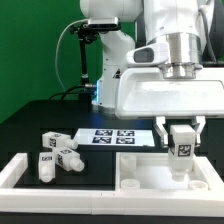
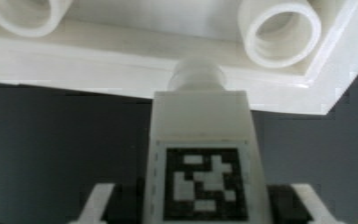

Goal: Assemble one leg

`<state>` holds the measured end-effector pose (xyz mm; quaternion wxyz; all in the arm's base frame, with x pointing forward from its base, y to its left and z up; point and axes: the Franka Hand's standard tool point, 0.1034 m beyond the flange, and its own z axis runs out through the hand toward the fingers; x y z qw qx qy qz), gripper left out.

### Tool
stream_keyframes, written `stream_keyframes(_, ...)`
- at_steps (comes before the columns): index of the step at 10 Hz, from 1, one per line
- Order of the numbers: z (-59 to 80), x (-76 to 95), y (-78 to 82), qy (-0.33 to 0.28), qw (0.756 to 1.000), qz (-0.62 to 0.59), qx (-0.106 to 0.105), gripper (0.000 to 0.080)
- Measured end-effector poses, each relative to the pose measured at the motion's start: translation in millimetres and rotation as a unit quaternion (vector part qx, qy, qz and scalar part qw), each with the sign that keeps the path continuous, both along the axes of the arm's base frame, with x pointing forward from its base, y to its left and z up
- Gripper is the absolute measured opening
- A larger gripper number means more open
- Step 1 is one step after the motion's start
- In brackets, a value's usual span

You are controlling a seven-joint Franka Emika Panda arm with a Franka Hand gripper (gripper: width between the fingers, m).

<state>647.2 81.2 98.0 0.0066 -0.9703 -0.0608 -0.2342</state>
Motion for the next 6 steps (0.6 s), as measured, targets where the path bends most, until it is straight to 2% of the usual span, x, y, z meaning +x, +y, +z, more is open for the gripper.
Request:
stream_keyframes(1, -5.2, -4.2, 9.2, 0.005, 1.0, 0.0, 0.003, 0.0284)
stream_keyframes(3, -5.8, -7.6, 23.3, 0.006, 1.0, 0.006, 0.005, 0.0284)
stream_keyframes(6, -12.8, -10.2, 30.9, 0.006, 1.0, 0.012, 0.006, 0.0284)
